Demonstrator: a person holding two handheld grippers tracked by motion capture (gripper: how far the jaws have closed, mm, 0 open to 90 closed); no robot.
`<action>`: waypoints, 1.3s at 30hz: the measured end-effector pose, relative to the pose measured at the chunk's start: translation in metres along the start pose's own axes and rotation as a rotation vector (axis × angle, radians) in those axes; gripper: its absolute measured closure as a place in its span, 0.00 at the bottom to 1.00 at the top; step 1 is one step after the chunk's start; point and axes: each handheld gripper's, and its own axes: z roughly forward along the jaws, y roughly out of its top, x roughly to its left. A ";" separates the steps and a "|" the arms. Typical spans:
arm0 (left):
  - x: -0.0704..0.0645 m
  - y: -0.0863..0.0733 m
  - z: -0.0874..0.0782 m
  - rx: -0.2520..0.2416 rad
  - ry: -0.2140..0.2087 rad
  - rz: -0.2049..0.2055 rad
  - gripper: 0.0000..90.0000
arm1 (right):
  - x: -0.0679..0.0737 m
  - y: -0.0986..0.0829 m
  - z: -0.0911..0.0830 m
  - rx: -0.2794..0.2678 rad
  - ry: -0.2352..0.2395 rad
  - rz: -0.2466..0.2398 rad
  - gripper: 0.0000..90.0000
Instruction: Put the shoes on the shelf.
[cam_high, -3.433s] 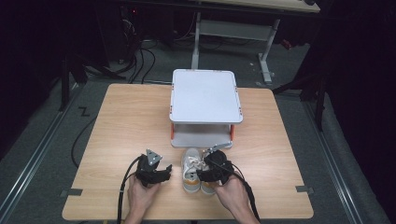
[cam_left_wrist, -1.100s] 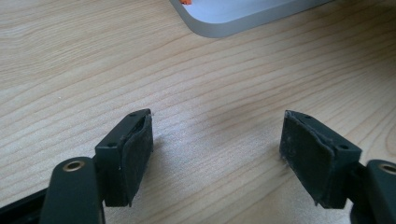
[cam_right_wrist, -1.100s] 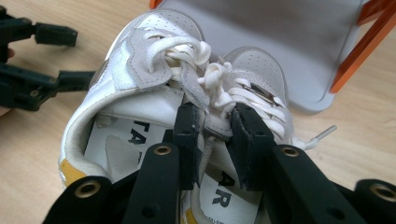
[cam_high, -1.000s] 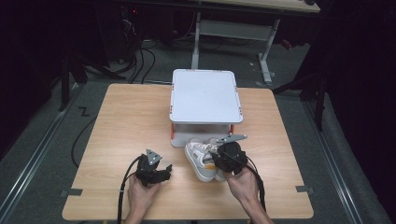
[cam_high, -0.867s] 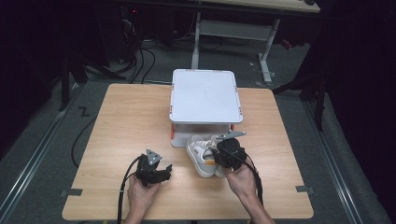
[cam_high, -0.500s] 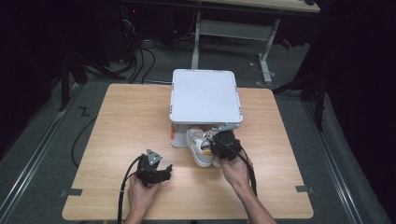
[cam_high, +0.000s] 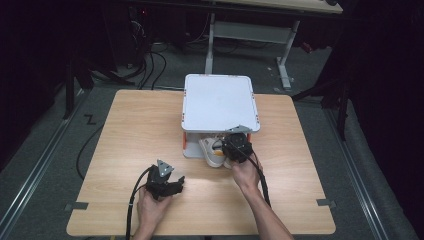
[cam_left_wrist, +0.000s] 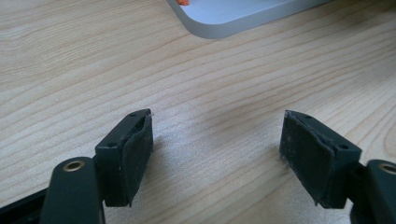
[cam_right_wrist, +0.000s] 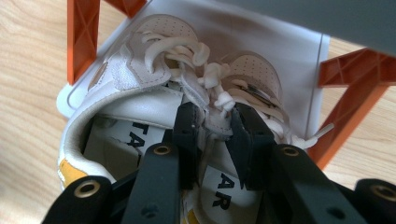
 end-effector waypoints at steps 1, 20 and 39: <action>0.000 0.000 0.000 0.000 0.000 0.000 0.29 | 0.001 0.000 0.002 -0.007 -0.001 0.006 0.81; 0.000 0.001 0.001 -0.001 0.004 -0.004 0.29 | 0.019 -0.001 0.028 -0.042 -0.031 0.025 0.52; 0.038 0.046 0.021 0.029 -0.080 -0.141 0.43 | -0.006 -0.009 -0.001 -0.156 0.069 0.079 0.38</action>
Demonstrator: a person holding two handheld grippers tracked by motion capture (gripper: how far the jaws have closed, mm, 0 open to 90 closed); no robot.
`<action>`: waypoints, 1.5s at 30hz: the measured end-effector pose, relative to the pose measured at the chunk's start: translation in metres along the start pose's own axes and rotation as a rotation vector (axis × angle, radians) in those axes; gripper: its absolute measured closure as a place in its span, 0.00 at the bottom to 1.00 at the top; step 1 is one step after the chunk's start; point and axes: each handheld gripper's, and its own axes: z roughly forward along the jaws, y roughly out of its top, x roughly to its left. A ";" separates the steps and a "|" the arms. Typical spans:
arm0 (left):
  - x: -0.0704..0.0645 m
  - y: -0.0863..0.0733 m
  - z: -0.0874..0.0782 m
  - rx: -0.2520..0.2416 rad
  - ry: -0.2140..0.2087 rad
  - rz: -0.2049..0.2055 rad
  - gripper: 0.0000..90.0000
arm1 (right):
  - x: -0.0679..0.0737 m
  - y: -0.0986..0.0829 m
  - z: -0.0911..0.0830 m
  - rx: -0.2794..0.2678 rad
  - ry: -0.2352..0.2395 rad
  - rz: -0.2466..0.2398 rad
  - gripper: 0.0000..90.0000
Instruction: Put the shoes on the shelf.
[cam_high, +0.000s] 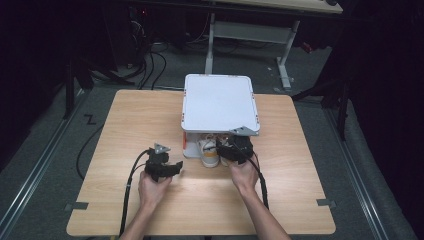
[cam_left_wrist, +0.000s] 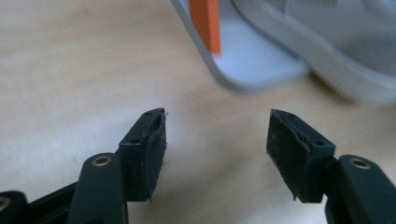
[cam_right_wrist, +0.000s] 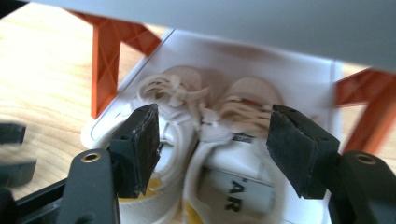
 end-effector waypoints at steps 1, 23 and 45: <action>0.002 0.005 0.003 0.003 -0.006 -0.008 0.42 | -0.002 -0.001 -0.003 -0.013 0.000 -0.002 0.39; 0.014 0.038 0.036 -0.108 0.030 -0.079 0.49 | 0.018 -0.072 -0.024 -0.040 0.001 0.034 0.36; 0.004 0.055 0.053 -0.064 0.016 -0.059 0.82 | 0.041 -0.075 0.001 -0.019 -0.112 0.018 0.29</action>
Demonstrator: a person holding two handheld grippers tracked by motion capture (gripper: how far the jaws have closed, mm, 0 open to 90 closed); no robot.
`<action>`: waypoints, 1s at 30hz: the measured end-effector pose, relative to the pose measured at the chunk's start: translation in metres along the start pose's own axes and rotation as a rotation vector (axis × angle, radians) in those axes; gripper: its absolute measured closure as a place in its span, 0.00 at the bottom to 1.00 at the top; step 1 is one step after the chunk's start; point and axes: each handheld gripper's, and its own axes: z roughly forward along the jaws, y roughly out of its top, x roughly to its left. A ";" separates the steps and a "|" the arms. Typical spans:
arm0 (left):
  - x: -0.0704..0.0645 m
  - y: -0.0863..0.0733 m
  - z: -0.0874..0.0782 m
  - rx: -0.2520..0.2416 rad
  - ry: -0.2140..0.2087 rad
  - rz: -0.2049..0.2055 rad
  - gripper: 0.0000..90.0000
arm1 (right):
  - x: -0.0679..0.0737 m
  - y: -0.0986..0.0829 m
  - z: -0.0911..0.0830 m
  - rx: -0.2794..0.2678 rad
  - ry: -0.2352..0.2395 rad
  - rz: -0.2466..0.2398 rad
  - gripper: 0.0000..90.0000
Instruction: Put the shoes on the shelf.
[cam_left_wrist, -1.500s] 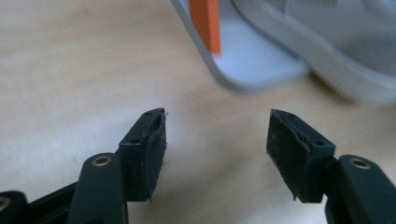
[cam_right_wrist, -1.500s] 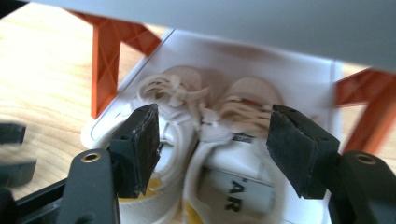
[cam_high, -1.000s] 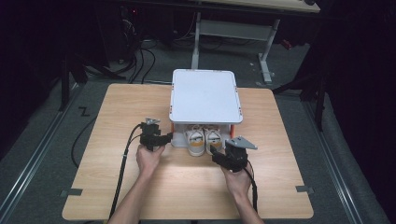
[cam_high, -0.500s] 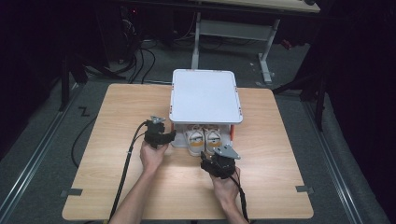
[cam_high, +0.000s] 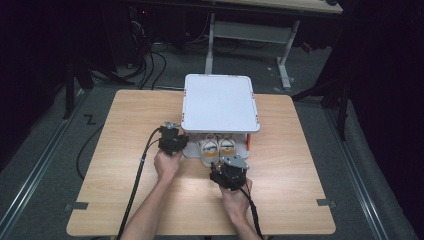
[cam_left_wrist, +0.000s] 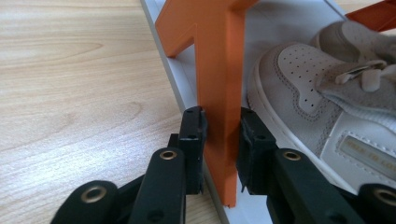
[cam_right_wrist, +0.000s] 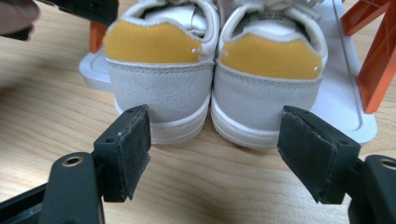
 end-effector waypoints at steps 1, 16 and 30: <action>0.000 0.000 0.000 0.001 -0.004 -0.002 0.82 | 0.000 0.000 0.001 -0.002 -0.003 -0.005 0.29; 0.001 0.000 -0.002 0.006 -0.012 0.021 0.83 | 0.000 0.024 0.030 0.032 -0.009 -0.030 0.30; 0.001 -0.001 -0.003 0.007 -0.014 0.028 0.83 | -0.006 0.031 0.052 -0.011 0.011 -0.042 0.31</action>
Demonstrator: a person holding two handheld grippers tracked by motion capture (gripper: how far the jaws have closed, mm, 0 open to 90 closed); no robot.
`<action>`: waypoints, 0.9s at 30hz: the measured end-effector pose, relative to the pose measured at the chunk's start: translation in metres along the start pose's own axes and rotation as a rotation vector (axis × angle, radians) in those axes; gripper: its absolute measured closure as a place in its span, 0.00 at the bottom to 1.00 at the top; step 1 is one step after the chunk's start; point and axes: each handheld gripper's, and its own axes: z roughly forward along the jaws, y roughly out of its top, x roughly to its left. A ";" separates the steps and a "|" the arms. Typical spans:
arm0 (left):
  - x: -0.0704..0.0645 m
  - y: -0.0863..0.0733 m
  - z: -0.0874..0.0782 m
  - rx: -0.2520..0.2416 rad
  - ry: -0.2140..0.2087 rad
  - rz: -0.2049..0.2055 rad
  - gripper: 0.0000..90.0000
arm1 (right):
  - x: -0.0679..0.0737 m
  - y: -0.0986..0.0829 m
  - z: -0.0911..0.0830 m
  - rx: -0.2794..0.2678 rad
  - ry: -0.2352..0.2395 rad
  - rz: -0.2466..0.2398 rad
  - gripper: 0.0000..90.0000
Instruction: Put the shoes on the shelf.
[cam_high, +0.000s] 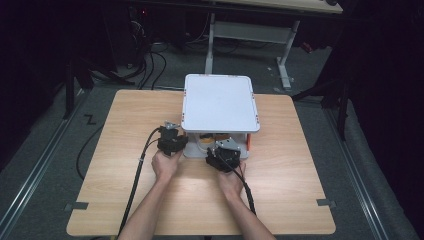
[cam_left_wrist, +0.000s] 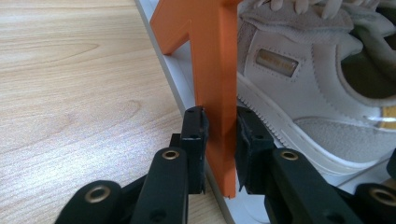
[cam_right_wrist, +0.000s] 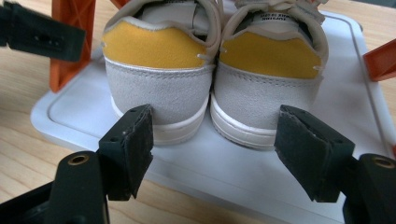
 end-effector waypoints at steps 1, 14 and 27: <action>0.000 0.000 0.000 0.000 0.000 -0.001 0.83 | -0.002 0.001 -0.001 -0.001 0.013 0.015 0.32; 0.000 0.000 0.000 -0.001 -0.001 0.009 0.82 | -0.052 -0.007 -0.049 -0.056 0.103 0.055 0.35; -0.001 -0.002 0.001 0.014 0.006 0.021 0.79 | -0.123 -0.036 -0.079 -0.048 0.070 0.123 0.37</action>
